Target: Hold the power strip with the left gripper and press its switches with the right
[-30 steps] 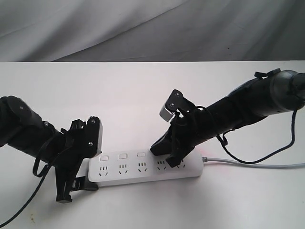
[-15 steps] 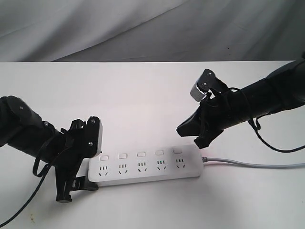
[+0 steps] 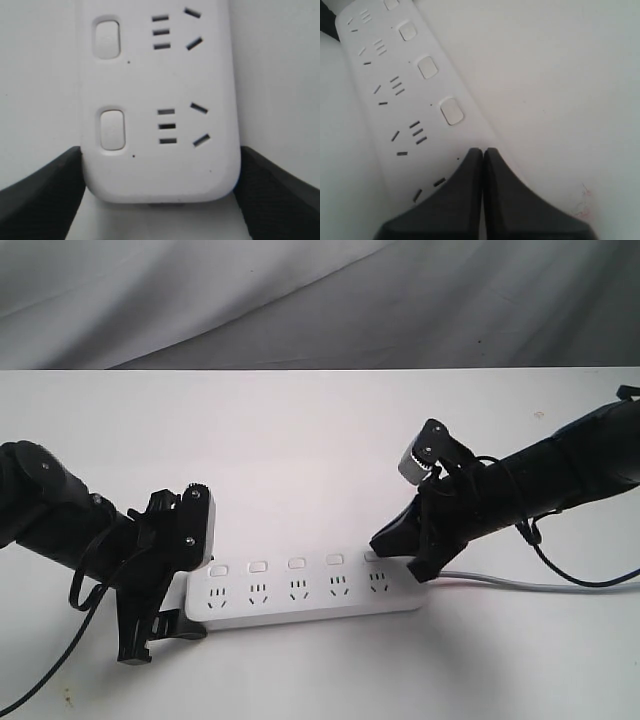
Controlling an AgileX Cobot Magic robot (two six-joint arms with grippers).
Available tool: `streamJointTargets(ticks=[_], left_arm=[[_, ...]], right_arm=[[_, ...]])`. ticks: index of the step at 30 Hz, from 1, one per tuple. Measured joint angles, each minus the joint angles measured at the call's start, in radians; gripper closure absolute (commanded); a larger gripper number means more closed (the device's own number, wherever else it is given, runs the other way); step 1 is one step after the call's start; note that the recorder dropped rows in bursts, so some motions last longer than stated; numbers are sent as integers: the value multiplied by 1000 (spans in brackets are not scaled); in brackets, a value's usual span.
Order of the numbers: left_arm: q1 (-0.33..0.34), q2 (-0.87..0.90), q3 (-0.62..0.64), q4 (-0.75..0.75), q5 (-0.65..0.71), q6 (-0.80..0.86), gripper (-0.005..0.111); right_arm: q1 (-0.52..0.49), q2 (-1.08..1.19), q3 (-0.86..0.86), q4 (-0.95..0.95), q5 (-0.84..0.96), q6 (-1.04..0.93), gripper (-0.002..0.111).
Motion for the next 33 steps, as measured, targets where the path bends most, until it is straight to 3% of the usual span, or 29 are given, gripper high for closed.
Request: streamJointTargets(ticks=[9,33], left_arm=[[0,0,0,0,0,0,52],[0,0,0,0,0,0,52]], right_arm=[[43,0,0,11,-20,-13,108],[45,32,-4,32,-45,5,108]])
